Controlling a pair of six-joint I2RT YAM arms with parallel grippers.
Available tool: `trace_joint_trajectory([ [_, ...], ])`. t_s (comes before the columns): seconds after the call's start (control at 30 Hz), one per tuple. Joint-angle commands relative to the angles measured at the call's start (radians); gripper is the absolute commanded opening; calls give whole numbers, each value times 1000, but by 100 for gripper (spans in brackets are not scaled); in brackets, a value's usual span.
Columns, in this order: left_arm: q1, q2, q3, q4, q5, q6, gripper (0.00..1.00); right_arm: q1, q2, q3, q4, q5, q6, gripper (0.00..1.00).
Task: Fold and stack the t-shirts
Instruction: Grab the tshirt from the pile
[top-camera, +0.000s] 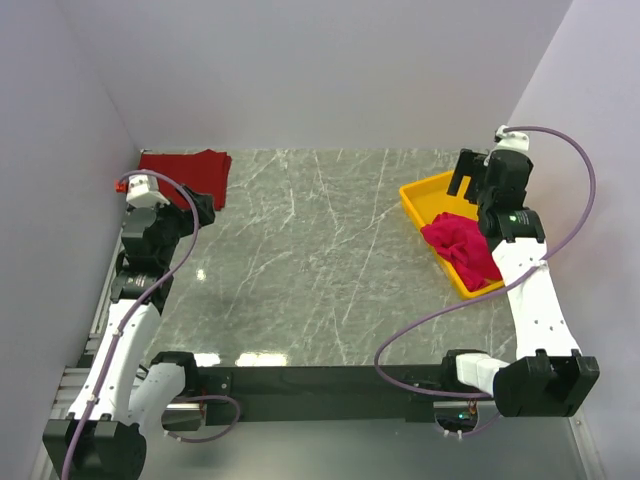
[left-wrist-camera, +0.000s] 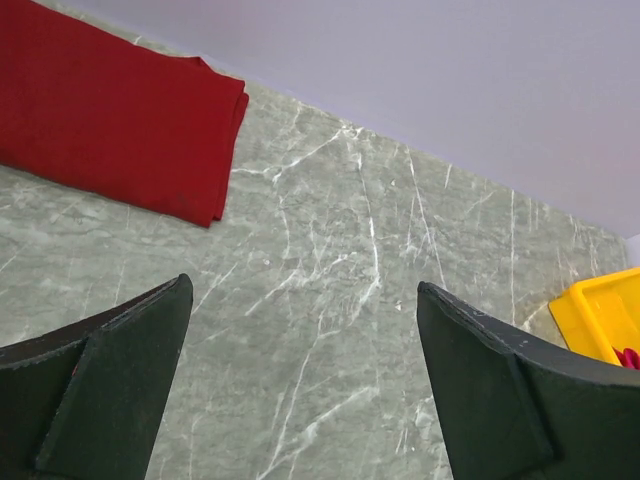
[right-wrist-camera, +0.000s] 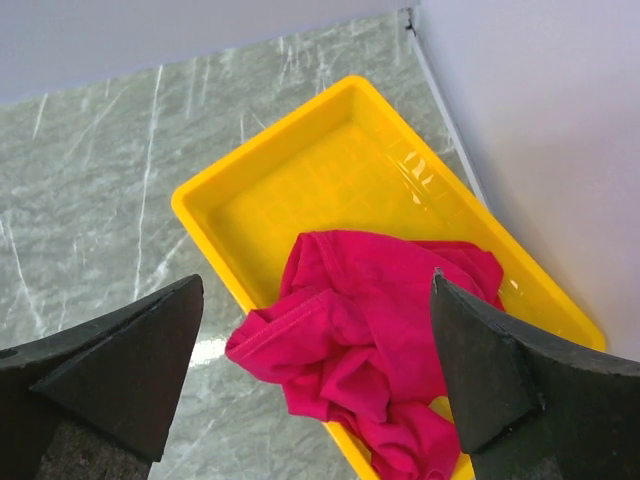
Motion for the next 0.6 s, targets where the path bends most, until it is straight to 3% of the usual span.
trace_joint_trajectory([
  [0.0, -3, 7, 26, 46, 19, -4, 99, 0, -6, 55, 14, -9, -50, 100],
  [0.07, -3, 7, 26, 48, 25, -5, 99, 13, -9, 38, 48, -52, -137, 100],
  [0.1, -3, 10, 24, 51, 28, -5, 100, 20, -8, 18, 50, -208, -309, 100],
  [0.17, -3, 15, 21, 54, 35, -7, 99, 45, 17, 24, -48, -319, -495, 100],
  [0.23, -3, 16, 17, 58, 36, -7, 99, 63, 73, 71, -123, -272, -470, 100],
  [0.43, -3, 9, -3, 67, 48, -14, 99, -146, 263, 223, -350, -600, -503, 100],
  [0.57, -3, 0, -22, 77, 61, -22, 99, -204, 349, 222, -404, -619, -555, 99],
])
